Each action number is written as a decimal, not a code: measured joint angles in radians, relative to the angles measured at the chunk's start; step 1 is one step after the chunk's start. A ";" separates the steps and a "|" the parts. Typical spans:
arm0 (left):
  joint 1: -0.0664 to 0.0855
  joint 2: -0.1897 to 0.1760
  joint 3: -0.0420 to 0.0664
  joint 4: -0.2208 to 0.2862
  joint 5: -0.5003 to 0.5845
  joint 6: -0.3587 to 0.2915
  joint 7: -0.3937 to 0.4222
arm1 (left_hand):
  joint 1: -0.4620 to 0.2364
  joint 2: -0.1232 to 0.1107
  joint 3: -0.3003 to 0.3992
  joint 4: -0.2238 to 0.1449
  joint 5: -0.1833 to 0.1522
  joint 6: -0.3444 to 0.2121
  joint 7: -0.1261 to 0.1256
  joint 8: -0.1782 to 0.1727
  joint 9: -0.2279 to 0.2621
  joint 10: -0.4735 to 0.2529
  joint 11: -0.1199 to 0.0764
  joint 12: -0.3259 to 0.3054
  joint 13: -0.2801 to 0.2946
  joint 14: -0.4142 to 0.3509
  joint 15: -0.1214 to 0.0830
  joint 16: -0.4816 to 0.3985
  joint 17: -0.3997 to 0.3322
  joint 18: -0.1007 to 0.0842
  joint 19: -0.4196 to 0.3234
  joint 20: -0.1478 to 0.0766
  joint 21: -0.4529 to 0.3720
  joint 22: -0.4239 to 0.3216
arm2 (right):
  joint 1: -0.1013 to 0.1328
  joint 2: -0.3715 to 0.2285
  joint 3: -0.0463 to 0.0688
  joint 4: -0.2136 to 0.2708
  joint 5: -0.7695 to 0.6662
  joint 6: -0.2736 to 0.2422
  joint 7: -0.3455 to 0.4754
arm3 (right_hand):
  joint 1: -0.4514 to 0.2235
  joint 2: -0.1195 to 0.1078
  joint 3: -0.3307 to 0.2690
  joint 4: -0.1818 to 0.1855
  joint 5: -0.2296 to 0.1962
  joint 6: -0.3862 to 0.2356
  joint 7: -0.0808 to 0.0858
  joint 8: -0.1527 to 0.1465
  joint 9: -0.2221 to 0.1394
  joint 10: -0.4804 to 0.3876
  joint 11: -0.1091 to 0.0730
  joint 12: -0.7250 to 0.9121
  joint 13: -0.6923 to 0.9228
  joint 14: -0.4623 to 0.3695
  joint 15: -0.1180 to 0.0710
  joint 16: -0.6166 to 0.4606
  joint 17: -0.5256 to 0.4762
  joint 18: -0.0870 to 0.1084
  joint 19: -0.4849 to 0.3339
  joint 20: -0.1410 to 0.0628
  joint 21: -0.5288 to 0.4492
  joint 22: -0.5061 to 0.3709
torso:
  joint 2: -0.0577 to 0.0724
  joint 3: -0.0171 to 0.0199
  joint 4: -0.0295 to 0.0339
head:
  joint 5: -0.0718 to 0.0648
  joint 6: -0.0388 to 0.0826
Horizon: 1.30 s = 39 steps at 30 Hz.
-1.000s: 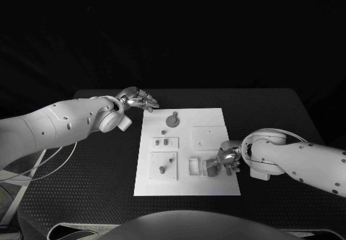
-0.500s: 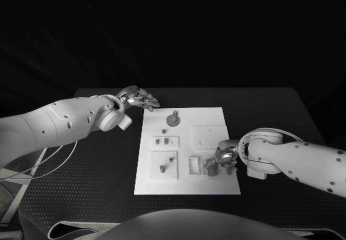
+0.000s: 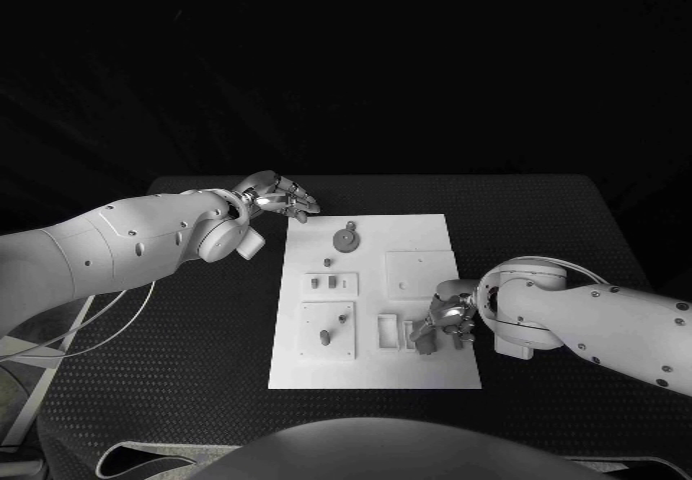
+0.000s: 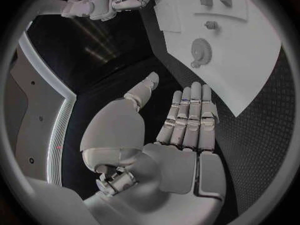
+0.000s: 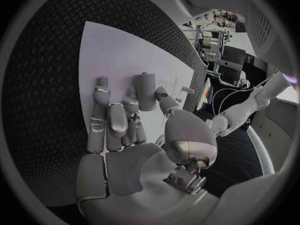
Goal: Assemble the parts on the task board
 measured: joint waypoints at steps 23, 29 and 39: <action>0.000 -0.003 0.000 0.001 0.000 0.006 -0.001 | -0.008 0.000 -0.004 0.004 0.000 0.000 0.000 0.000 -0.001 -0.004 0.004 0.000 -0.003 0.000 0.000 -0.006 0.006 0.000 0.000 0.000 0.000 -0.002 | 0.035 -0.054 0.034 0.079 0.087 -0.029 0.000 | 0.021 0.013 0.012 -0.018 0.001 0.016 -0.006 0.005 0.000 0.005 -0.002 0.005 -0.006 0.002 -0.002 0.004 0.001 0.000 -0.004 0.004 0.010 0.000 | -0.001 -0.0005 -0.0014 | -0.004 0.005; 0.000 -0.003 0.000 0.001 0.000 0.007 -0.001 | -0.010 -0.001 -0.004 0.004 0.000 0.000 0.000 0.000 -0.001 -0.007 0.007 0.000 -0.003 0.000 0.000 -0.006 0.006 0.000 0.000 0.000 0.000 -0.002 | 0.040 -0.037 0.035 0.069 0.148 -0.028 -0.001 | 0.021 0.013 0.009 -0.021 0.001 0.020 -0.009 0.005 0.000 0.005 -0.002 0.005 -0.008 0.003 -0.002 0.004 0.001 0.000 -0.003 0.004 0.010 0.000 | 0.000 -0.0004 -0.0003 | -0.005 0.007; 0.000 -0.004 0.000 0.002 0.000 0.008 -0.001 | -0.010 -0.001 -0.006 0.006 0.000 0.000 0.000 0.000 -0.001 -0.011 0.004 0.000 -0.004 0.000 0.000 -0.010 0.009 0.000 0.000 0.000 0.000 -0.002 | 0.044 0.023 0.031 0.004 0.226 -0.026 -0.010 | 0.026 0.018 0.006 -0.018 0.000 0.020 -0.009 0.005 0.000 0.005 -0.002 0.005 -0.011 0.004 -0.001 0.004 -0.006 0.000 -0.003 0.004 0.010 0.000 | 0.001 -0.0001 0.0000 | -0.005 0.005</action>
